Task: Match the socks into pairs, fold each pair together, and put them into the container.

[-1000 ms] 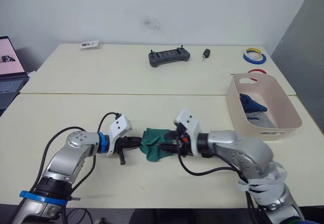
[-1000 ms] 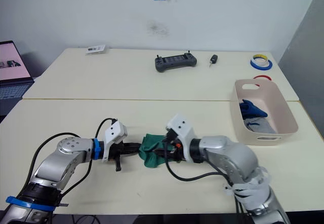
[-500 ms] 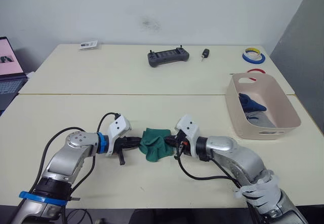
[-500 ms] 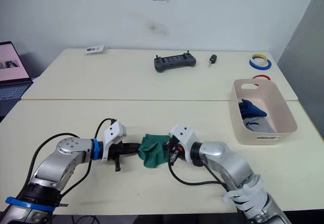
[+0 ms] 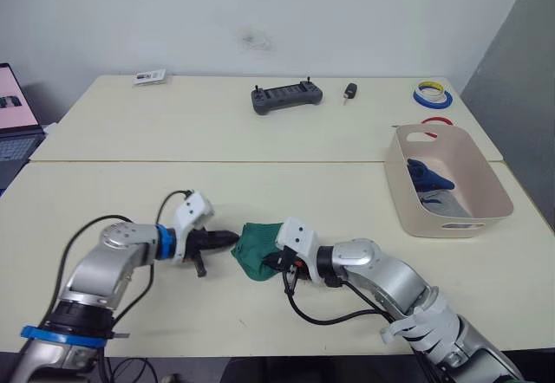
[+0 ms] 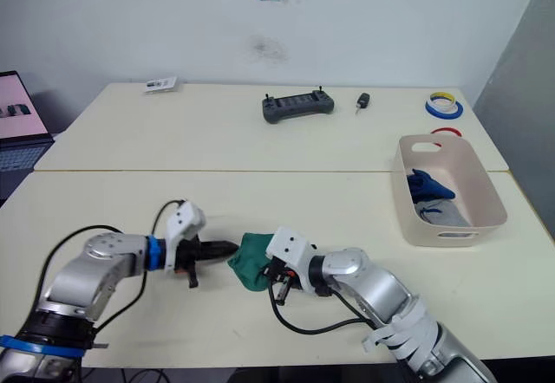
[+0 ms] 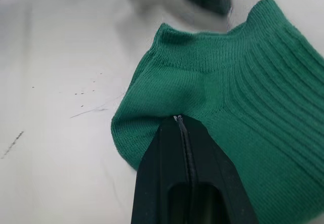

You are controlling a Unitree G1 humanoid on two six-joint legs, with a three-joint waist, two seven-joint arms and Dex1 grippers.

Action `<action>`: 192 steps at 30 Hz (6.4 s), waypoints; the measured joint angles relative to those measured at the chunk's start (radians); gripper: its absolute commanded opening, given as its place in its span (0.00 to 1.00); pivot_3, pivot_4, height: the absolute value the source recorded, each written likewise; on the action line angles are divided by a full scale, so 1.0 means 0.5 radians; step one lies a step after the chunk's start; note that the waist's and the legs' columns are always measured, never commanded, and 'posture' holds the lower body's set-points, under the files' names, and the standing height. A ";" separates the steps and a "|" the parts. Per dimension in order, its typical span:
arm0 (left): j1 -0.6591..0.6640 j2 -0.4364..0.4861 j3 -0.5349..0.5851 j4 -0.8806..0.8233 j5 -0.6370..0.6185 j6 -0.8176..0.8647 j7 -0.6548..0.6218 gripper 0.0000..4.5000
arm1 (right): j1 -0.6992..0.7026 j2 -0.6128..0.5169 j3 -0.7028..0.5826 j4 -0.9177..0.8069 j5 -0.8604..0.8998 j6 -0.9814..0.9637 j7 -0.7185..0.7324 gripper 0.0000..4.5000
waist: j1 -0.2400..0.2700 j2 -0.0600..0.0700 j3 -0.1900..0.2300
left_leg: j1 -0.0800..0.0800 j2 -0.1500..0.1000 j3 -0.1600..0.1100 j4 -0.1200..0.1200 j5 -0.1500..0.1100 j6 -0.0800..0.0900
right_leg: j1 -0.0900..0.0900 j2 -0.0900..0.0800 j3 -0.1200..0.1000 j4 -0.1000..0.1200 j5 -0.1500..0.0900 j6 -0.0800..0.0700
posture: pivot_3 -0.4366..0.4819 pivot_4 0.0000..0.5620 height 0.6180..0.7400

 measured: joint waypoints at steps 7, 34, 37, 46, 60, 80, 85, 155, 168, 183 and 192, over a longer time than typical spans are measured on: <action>-0.064 0.000 -0.038 -0.397 -0.214 0.169 -0.148 0.00 | 0.013 -0.033 -0.051 -0.153 -0.008 0.056 0.005 0.00 | 0.001 0.000 0.000 | -0.003 -0.001 0.002 0.001 0.000 0.000 | 0.000 -0.002 0.002 -0.003 0.000 0.000 | 0.48 0.27 1.00; -0.029 -0.265 -0.295 0.070 0.168 -0.469 -0.007 0.00 | 0.279 -0.087 -0.418 -0.086 -0.158 -0.254 -0.166 0.00 | -0.004 0.000 0.000 | 0.004 0.001 0.002 0.000 0.000 0.000 | 0.005 0.000 0.002 0.000 0.000 0.000 | 0.48 0.27 1.00; -0.024 -0.197 -0.241 -0.071 0.043 -0.333 -0.100 0.00 | 0.274 -0.090 -0.465 -0.246 -0.084 -0.249 -0.091 0.00 | -0.004 0.000 0.001 | -0.002 0.002 0.000 0.000 0.000 0.000 | 0.000 0.001 0.000 0.000 0.000 0.000 | 0.48 0.27 1.00; -0.044 -0.060 -0.330 -0.284 0.024 -0.280 -0.316 0.00 | 0.222 -0.069 -0.249 -0.251 -0.019 -0.151 0.118 0.00 | 0.001 0.000 0.001 | -0.001 -0.001 0.002 0.001 0.000 0.000 | 0.001 0.004 0.002 -0.001 0.000 0.000 | 0.48 0.27 1.00; -0.065 -0.065 -0.455 0.118 0.323 -0.822 -0.356 0.00 | 0.265 -0.151 -0.201 -0.182 -0.119 -0.110 0.114 0.00 | 0.003 0.000 0.001 | 0.002 0.000 0.001 0.001 0.000 0.000 | 0.003 0.008 0.002 0.000 0.000 0.000 | 0.48 0.27 1.00; -0.224 -0.236 -0.352 0.084 0.157 -0.310 -0.206 0.00 | -0.014 0.221 -0.279 0.320 -0.193 -0.254 -0.091 0.00 | -0.001 -0.001 0.001 | -0.002 0.000 0.002 0.001 0.001 0.000 | -0.002 0.010 0.003 0.001 0.000 0.000 | 0.48 0.27 1.00; -0.205 -0.227 -0.352 0.223 0.252 -0.433 -0.176 0.00 | 0.023 0.189 -0.272 0.303 -0.251 -0.292 -0.096 0.00 | 0.001 -0.001 0.001 | -0.002 0.000 0.002 0.002 0.000 0.000 | -0.001 0.009 0.003 0.001 0.000 0.000 | 0.48 0.27 1.00; 0.066 -0.042 -0.208 -0.162 -0.007 -0.143 -0.287 0.00 | -0.014 0.137 -0.500 0.038 0.248 0.500 -0.170 0.99 | -0.005 0.001 0.000 | 0.003 0.001 0.001 0.000 0.000 0.001 | 0.002 0.005 0.003 0.001 0.000 0.000 | 0.48 0.27 1.00; 0.071 -0.117 -0.260 0.099 0.144 -0.485 -0.263 0.00 | -0.083 0.226 -0.513 -0.001 0.262 0.786 -0.282 0.99 | -0.004 0.002 -0.001 | 0.009 0.001 0.001 -0.001 0.000 0.001 | 0.007 0.002 0.004 0.001 0.000 0.000 | 0.48 0.27 1.00; 0.162 -0.093 -0.201 0.049 0.143 -0.495 -0.252 0.00 | -0.109 0.394 -0.516 0.062 0.289 0.840 -0.342 0.99 | -0.043 0.002 -0.003 | 0.013 0.003 0.000 -0.003 0.000 0.001 | 0.008 0.004 0.003 0.002 0.000 0.000 | 0.48 0.27 1.00; 0.163 -0.088 -0.201 0.048 0.143 -0.504 -0.251 0.00 | -0.106 0.441 -0.529 0.105 0.297 0.854 -0.349 0.42 | -0.044 0.003 -0.002 | 0.013 0.003 0.000 -0.004 0.000 0.001 | 0.007 0.004 0.004 0.002 0.000 0.000 | 0.48 0.27 1.00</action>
